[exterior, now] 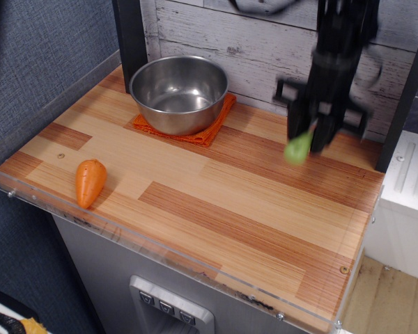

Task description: Move the green spatula on the other side of the carrot.

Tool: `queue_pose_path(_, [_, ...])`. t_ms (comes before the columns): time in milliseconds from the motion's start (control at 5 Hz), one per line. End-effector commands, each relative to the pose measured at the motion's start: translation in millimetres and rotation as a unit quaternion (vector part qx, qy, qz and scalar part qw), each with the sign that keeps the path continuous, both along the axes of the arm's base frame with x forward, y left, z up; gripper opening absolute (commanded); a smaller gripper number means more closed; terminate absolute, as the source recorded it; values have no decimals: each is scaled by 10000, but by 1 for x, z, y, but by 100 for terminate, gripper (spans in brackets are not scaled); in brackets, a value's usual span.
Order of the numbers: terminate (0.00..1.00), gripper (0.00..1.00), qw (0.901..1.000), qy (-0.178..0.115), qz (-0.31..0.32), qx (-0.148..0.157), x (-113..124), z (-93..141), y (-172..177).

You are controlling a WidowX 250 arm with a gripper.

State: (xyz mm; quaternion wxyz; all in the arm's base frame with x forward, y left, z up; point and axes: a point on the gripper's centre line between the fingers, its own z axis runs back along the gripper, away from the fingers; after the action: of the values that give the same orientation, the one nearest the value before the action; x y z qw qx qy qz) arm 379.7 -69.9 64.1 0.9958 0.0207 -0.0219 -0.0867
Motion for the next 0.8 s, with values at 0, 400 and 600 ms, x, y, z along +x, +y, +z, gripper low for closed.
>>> queue_pose_path(0, [0,0,9983,-519,257,-41,-41,84,87])
queue_pose_path(400, [0,0,9907,-303,1326,-34,-139,81,180])
queue_pose_path(600, [0,0,9867,-112,1617,113,-169,61,224])
